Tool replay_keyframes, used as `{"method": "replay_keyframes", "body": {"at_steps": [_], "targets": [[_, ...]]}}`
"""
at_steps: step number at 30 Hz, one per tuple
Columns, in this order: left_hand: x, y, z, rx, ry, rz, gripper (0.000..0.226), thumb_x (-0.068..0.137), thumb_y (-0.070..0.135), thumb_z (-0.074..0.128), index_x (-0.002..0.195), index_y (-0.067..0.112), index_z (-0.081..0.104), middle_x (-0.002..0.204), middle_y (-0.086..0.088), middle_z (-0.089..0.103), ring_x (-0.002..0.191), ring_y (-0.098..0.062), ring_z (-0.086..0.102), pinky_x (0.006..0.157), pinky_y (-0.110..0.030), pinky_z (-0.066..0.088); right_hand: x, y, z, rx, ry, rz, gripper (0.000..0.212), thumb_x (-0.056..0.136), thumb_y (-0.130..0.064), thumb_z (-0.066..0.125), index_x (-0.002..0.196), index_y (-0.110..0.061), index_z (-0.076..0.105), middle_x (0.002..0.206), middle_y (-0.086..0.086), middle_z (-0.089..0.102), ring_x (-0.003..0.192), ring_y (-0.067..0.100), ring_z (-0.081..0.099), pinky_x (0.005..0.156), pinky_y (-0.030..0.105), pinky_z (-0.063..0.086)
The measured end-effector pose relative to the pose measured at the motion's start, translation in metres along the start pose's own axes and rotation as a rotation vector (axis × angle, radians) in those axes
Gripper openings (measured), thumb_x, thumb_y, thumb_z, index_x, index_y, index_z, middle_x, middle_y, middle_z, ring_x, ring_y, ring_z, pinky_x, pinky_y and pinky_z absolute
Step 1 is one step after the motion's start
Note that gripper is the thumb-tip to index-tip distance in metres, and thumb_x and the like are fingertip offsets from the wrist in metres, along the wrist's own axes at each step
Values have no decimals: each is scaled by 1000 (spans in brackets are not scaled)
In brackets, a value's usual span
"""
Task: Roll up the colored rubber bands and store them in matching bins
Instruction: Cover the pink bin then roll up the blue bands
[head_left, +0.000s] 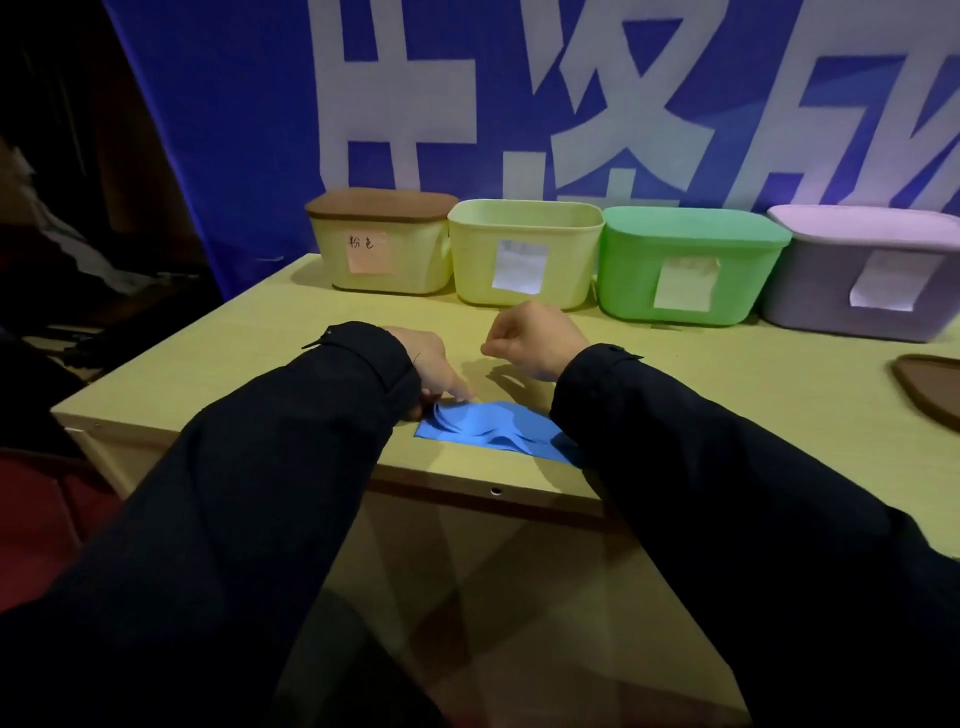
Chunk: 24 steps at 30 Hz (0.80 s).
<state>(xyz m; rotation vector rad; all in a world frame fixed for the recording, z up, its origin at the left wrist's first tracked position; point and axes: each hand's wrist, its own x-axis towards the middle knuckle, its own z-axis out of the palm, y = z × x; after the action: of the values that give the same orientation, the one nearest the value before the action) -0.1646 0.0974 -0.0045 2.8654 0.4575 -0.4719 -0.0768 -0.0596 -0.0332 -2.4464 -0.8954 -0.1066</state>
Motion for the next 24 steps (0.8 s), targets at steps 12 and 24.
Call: {"method": "replay_keyframes", "body": {"at_steps": [12,24], "targets": [[-6,-7,4,-116,377,73,6,84,23,77,79,22,73,94,0,70,90,-22,64,71,-30,49,-23,-2,-12,38,99,28,14,87,-38,70,78,-28,69,84,-5,72,80,17,66,75,35,55],[-6,26,-40,-196,746,256,11,100,20,53,95,16,62,88,-4,63,87,-30,59,67,-35,39,-37,35,-37,321,254,97,14,89,-33,70,86,-21,73,83,-8,73,81,11,66,76,32,52]]}}
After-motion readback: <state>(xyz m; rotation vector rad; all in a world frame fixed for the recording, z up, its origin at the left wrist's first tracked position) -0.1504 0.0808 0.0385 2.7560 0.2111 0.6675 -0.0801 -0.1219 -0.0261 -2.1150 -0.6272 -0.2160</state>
